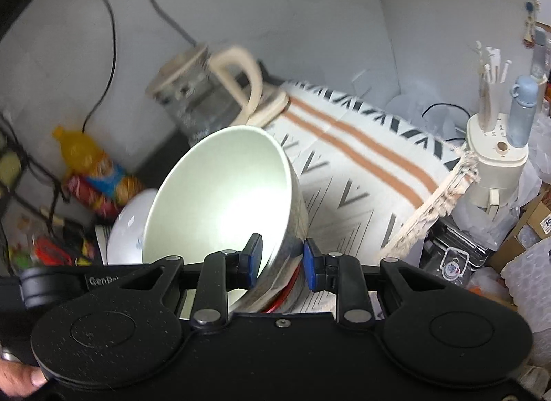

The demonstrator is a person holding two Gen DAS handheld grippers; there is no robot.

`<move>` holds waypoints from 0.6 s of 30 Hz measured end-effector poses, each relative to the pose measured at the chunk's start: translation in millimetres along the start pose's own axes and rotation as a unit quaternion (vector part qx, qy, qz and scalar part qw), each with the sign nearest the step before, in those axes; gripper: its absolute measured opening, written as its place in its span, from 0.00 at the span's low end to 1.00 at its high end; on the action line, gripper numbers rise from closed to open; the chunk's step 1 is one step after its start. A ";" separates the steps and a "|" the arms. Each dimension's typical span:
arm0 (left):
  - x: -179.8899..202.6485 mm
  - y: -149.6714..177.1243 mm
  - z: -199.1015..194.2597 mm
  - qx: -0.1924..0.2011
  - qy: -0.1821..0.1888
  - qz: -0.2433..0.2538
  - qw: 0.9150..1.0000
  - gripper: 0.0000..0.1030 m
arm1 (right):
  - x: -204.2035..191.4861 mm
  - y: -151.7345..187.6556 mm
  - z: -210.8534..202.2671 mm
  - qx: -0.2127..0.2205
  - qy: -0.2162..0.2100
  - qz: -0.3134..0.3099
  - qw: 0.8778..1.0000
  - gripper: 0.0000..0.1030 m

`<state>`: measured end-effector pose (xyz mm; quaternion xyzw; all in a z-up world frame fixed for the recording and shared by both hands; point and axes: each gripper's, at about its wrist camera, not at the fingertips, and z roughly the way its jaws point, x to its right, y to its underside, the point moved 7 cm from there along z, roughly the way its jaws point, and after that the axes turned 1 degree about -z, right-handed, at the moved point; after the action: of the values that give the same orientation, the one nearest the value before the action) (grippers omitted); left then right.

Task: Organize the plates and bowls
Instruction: 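Lift the small green bowl and carry it over the red bowl stack, then lower the small green bowl into the stack and open the right tool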

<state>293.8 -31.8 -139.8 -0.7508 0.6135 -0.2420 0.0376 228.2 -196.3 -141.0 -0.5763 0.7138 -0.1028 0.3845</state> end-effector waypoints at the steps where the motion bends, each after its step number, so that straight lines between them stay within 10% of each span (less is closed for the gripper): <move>1: -3.8 0.7 0.6 0.000 -0.001 -0.003 1.000 0.14 | -1.6 2.0 1.7 -0.004 -0.001 -0.002 1.000 0.25; 18: -39.7 -6.4 30.4 -0.018 -0.021 -0.020 0.999 0.15 | -30.9 10.8 48.5 -0.062 0.033 -0.054 0.996 0.24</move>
<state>306.8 -0.3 -176.8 -0.7681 0.6021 -0.2154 0.0320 253.8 -150.6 -167.1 -0.6328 0.6991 -0.0981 0.3180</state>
